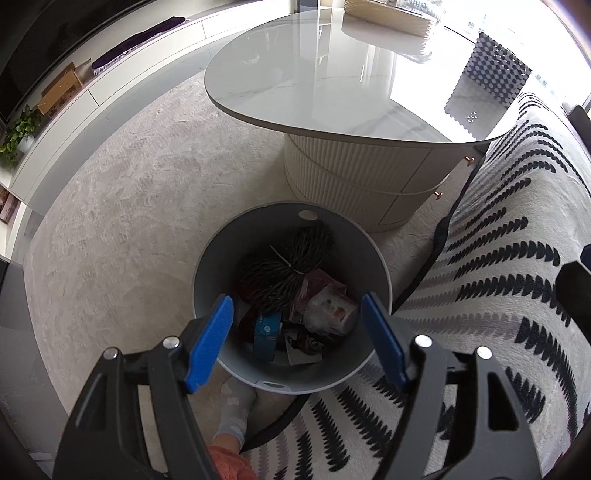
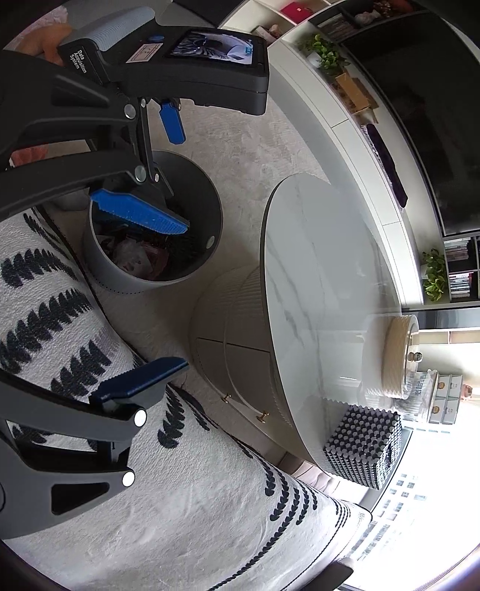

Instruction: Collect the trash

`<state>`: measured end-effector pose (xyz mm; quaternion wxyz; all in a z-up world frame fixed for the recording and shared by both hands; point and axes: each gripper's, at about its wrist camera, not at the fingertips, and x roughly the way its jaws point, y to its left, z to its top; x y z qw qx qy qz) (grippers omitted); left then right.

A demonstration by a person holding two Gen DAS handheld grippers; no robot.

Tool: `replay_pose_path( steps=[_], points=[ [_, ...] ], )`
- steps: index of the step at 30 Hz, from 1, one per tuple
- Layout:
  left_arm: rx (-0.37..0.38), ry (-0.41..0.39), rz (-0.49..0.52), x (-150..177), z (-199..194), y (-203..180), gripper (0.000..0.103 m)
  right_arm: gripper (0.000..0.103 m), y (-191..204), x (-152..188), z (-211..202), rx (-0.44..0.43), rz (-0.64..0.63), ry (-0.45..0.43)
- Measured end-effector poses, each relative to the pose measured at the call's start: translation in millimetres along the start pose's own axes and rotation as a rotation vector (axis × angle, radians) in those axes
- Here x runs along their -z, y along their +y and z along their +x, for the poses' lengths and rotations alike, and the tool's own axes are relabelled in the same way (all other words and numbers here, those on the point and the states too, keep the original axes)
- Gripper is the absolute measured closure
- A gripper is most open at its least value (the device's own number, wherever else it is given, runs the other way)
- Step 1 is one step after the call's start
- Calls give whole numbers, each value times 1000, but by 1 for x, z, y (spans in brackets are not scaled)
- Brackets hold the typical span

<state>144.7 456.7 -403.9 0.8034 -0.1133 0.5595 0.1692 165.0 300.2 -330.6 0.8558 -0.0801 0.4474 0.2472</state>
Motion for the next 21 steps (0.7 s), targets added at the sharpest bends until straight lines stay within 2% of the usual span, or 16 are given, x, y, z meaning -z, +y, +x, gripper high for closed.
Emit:
replay_pose_path(
  steps=[4, 10, 15, 21],
  points=[
    [-38, -13, 45, 8, -11, -12, 31, 33, -9, 11, -17, 8, 17, 8],
    [-23, -39, 136, 30, -49, -44, 31, 31, -34, 38, -55, 35, 66, 25],
    [39, -41, 241, 62, -93, -89, 31, 24, -71, 70, -103, 76, 140, 28],
    [45, -71, 421, 110, -157, -161, 25, 16, -131, 112, -174, 165, 234, 61]
  ],
)
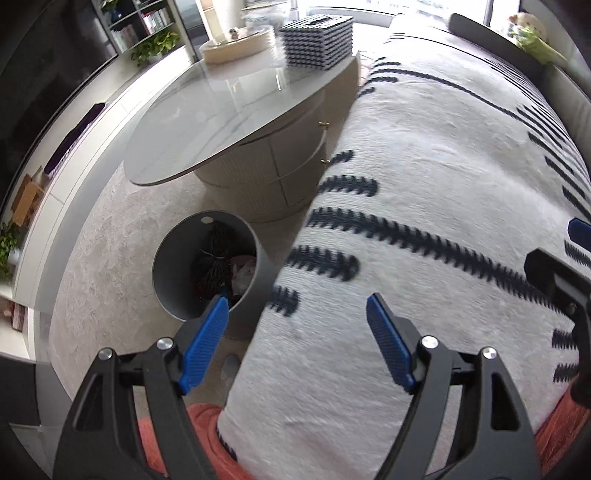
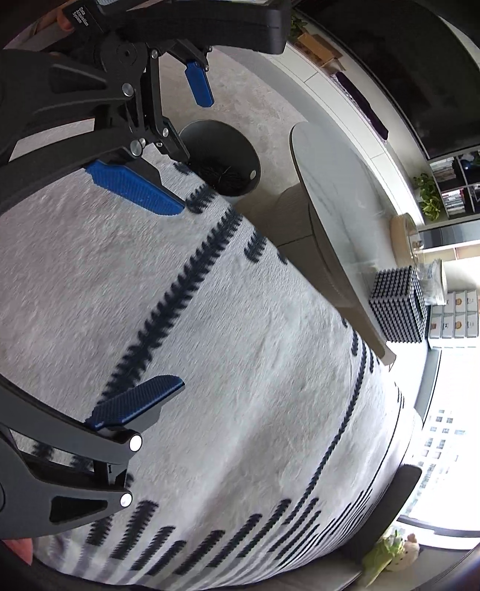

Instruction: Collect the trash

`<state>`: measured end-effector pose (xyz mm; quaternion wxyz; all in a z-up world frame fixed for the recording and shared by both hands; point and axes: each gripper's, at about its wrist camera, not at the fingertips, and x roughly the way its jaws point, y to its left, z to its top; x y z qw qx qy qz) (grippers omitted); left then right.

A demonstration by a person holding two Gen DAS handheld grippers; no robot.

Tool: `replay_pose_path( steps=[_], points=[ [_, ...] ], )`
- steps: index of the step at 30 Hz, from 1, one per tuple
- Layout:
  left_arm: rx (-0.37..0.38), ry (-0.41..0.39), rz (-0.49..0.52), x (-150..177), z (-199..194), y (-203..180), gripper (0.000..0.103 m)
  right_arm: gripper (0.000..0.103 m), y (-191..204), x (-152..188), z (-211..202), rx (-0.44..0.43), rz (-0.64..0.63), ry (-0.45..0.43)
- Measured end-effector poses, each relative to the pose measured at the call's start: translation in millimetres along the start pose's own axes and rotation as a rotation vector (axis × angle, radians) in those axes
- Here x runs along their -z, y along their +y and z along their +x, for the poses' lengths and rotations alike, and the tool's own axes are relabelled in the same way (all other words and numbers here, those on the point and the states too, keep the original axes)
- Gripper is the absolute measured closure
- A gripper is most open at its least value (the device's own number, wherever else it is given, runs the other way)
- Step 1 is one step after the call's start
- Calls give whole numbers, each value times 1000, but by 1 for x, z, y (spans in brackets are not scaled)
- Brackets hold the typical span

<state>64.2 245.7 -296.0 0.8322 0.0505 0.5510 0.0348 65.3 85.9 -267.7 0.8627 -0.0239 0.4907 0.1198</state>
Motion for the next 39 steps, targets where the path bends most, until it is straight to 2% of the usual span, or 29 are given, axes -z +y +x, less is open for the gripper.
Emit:
replay_pose_path(
  steps=[5, 8, 12, 19, 28, 31, 35, 39],
  points=[
    [13, -7, 93, 6, -52, -59, 24, 10, -60, 25, -54, 58, 36, 18],
    [13, -7, 123, 5, -83, -86, 24, 9, -87, 33, -87, 78, 17, 19],
    [30, 2, 137, 0, -126, -115, 23, 7, -116, 33, -132, 57, -9, 37],
    [57, -26, 145, -26, -206, -147, 20, 7, -141, 9, -212, 11, -124, 58],
    [113, 19, 150, -63, -276, -166, 19, 7, -163, -43, -292, -33, -169, 67],
    [105, -31, 124, -79, -297, -164, 19, 7, -169, -62, -307, -41, -167, 45],
    [85, -140, 72, -99, -324, -159, 18, 7, -177, -83, -319, -20, -175, -38],
    [95, -192, 44, -113, -337, -160, 18, 7, -188, -97, -322, -18, -145, -91]
  ],
)
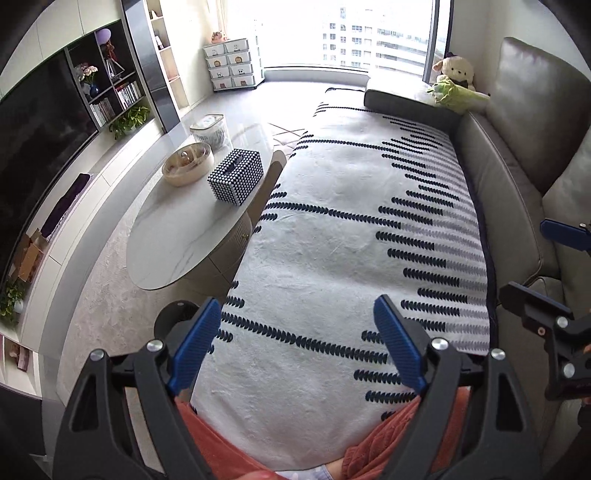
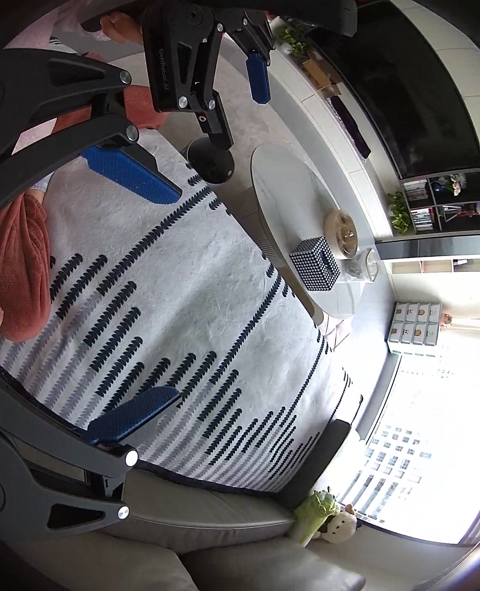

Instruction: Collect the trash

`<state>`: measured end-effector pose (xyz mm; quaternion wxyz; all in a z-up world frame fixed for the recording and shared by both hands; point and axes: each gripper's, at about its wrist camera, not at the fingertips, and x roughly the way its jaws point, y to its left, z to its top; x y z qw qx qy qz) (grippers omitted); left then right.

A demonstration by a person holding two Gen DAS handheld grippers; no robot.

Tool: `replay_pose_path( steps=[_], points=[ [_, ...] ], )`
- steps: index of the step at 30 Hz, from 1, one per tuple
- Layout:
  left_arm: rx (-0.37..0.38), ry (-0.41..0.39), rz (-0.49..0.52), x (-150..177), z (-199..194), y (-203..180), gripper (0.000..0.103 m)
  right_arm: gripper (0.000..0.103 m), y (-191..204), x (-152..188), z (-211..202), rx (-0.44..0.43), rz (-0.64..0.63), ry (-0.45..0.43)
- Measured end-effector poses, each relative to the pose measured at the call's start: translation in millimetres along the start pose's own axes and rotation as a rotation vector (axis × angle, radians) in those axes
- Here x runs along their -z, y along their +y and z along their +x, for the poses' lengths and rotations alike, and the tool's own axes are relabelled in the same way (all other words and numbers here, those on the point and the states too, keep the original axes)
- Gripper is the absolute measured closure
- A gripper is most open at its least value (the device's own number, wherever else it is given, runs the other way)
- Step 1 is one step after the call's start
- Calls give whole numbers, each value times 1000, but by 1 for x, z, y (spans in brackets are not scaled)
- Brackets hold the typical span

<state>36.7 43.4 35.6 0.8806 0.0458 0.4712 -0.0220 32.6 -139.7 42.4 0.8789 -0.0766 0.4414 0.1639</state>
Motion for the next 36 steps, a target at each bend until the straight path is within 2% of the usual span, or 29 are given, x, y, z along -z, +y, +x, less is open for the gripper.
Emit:
replay_pose_path(
  steps=[8, 20, 36],
  points=[
    [2, -3, 2, -4, 1, -7, 18, 7, -7, -7, -2, 0, 5, -24],
    [5, 6, -8, 2, -12, -11, 18, 7, -4, -9, -9, -37, -33, 15],
    [-9, -25, -27, 3, -23, -18, 18, 7, -8, -12, -27, -43, -60, -97]
  ],
)
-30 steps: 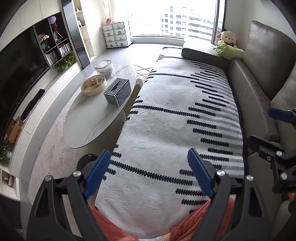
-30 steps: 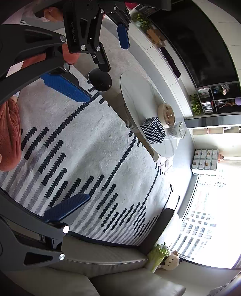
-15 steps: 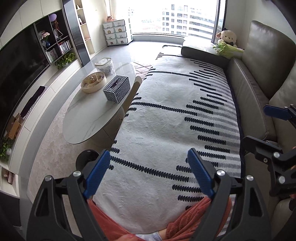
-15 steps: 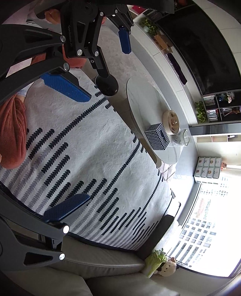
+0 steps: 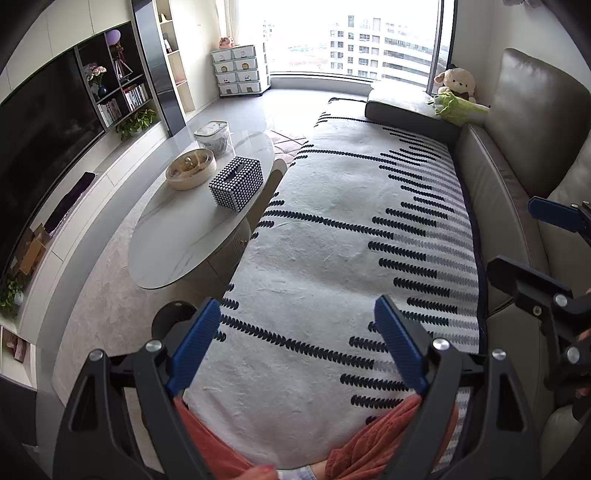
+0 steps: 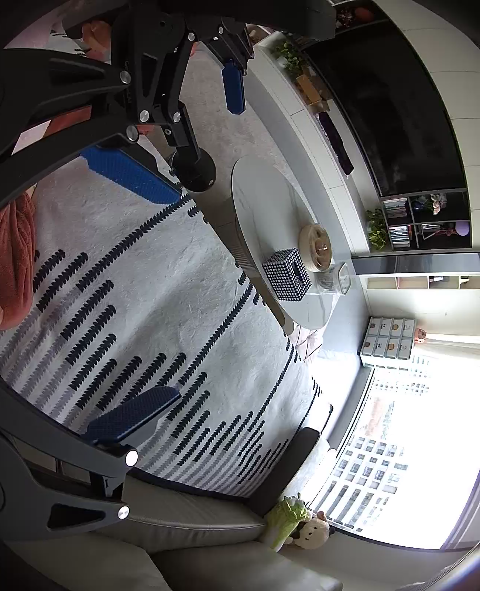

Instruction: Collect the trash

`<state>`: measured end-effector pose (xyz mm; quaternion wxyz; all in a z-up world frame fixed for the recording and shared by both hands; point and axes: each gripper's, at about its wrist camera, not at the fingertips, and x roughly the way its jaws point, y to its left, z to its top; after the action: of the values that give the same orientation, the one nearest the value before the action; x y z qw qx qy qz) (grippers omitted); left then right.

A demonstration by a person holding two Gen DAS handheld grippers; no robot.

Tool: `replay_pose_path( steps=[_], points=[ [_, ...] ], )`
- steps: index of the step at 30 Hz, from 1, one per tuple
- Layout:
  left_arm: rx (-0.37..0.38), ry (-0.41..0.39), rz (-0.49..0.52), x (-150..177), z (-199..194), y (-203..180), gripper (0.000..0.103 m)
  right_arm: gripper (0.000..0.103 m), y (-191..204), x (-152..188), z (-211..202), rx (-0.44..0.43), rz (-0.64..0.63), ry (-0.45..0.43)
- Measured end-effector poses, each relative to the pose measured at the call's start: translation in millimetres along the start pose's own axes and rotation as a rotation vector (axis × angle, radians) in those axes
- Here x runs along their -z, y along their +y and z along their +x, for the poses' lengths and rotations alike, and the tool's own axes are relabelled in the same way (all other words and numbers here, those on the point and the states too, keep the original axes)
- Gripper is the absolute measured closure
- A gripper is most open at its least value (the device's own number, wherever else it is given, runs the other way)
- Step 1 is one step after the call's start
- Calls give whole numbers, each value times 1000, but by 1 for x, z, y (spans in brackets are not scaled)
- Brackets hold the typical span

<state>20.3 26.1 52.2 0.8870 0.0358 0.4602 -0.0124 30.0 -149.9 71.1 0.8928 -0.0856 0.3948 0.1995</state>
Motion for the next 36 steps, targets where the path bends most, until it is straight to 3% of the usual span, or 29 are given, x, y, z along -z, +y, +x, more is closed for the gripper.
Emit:
replay_pose_path(
  steps=[36],
  points=[
    [-28, -33, -18, -3, -8, 0, 18, 7, -10, 0, 0, -11, 5, -5]
  ],
)
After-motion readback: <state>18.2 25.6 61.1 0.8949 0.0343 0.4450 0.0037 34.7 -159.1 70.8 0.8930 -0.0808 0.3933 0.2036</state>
